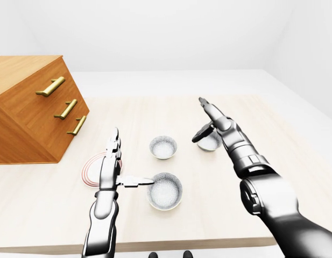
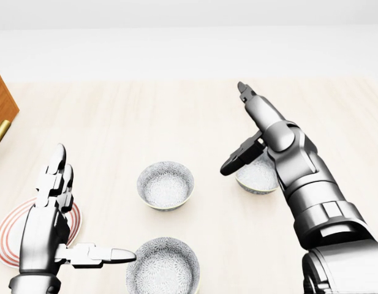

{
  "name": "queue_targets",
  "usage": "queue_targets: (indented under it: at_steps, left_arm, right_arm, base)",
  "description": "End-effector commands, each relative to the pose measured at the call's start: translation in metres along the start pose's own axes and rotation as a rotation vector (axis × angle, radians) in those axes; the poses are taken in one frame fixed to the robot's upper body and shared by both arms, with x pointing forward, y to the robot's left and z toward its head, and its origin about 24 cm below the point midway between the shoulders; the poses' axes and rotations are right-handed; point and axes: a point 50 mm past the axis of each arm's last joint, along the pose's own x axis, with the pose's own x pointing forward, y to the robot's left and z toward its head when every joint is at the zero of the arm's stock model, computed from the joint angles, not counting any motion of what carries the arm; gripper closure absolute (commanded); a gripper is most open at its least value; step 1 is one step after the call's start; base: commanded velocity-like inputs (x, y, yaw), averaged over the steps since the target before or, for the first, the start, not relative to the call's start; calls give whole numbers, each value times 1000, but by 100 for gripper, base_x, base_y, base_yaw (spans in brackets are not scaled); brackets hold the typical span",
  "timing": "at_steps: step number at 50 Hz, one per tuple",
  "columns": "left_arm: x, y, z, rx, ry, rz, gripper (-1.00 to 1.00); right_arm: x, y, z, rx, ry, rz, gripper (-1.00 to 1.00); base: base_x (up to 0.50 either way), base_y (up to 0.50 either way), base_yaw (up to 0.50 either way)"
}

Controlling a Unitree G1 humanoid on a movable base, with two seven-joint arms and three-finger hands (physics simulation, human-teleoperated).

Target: Stack the bowl at the front on the bowl in the middle.

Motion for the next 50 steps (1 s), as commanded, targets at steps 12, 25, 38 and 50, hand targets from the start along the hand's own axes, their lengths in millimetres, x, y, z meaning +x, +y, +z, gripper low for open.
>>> queue_targets:
  at_steps: [12, 25, 38, 50]
  left_arm:
    - [-1, -1, -1, 3, 39, -28, -100]
    - [-1, -1, -1, 0, 32, -20, -100]
    - [-1, 1, 0, 1, 22, 14, -100]
    - [-1, 1, 0, 0, 22, 16, -100]
  right_arm:
    - [5, 4, -10, -100, 146, 69, -100]
    - [2, 32, -30, -283, 206, 148, -100]
    - [-2, 46, -44, -367, 241, 176, -100]
    - [-4, 53, -51, -396, 259, 205, -100]
  base:
    - [0, 0, 0]
    - [0, 0, 0]
    - [0, 0, 0]
    - [0, 0, 0]
